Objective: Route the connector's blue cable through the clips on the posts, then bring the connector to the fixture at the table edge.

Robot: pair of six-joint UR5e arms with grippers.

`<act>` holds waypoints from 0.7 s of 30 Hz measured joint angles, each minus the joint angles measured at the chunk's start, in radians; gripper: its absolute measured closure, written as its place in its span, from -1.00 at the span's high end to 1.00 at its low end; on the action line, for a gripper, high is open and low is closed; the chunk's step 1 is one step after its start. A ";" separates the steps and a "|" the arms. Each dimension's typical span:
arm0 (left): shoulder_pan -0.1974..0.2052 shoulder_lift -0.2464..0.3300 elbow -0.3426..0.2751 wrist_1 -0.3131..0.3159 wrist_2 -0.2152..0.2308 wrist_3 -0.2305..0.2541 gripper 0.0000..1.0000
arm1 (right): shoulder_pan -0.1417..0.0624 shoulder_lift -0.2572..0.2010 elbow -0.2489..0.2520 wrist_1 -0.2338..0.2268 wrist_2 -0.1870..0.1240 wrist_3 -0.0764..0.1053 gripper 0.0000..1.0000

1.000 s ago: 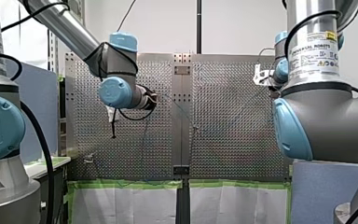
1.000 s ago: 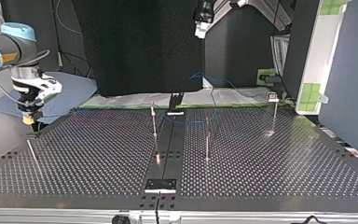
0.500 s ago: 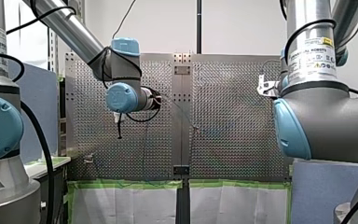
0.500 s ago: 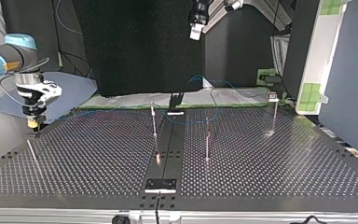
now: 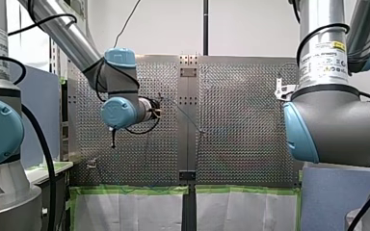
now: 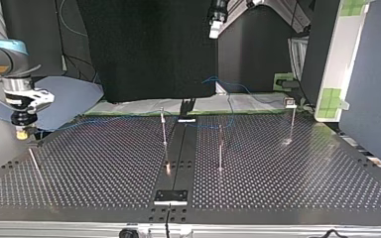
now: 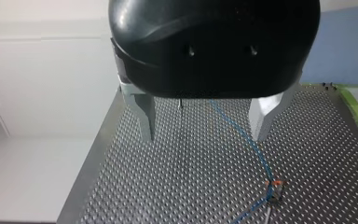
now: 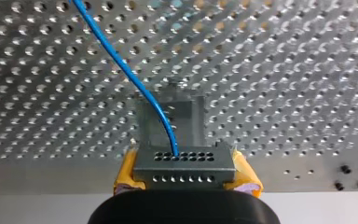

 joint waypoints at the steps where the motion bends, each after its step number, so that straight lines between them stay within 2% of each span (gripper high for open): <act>1: -0.001 -0.006 0.004 0.008 0.003 0.008 1.00 | -0.003 0.001 -0.001 -0.012 -0.012 0.002 -1.00; 6: -0.006 -0.046 0.022 0.035 0.021 0.035 1.00 | -0.014 0.003 -0.002 -0.056 -0.056 0.011 -1.00; 12: -0.007 -0.078 0.029 0.053 0.063 -0.001 1.00 | -0.019 0.009 -0.003 -0.108 -0.115 0.020 -1.00; 16: -0.006 -0.078 0.036 0.050 0.074 -0.015 1.00 | -0.020 0.018 -0.006 -0.114 -0.148 0.021 -1.00; 21: 0.003 -0.078 0.049 0.044 0.082 -0.041 1.00 | -0.021 0.038 -0.013 -0.100 -0.192 0.018 -1.00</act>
